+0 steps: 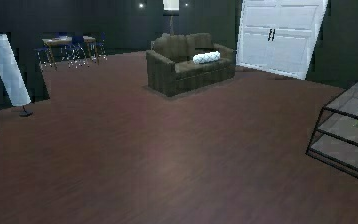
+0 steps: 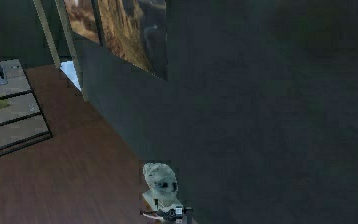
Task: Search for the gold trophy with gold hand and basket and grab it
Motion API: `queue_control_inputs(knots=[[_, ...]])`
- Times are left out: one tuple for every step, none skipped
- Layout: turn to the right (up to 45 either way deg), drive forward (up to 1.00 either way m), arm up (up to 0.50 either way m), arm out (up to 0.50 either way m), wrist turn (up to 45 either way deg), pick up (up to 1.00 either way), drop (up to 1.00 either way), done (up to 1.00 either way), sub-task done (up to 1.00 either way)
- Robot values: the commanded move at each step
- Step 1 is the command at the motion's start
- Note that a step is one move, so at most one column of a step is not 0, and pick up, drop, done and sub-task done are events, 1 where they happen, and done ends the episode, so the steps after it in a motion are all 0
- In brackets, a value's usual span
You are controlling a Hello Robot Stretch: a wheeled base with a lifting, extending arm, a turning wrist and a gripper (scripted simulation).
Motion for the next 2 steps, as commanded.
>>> queue_control_inputs(knots=[[0.0, 0.0, 0.0, 0.0, 18.0, 0.0, 0.0, 0.0, 0.0], [0.0, 0.0, 0.0, 0.0, 0.0, 1.0, 0.0, 0.0, 0.0]])
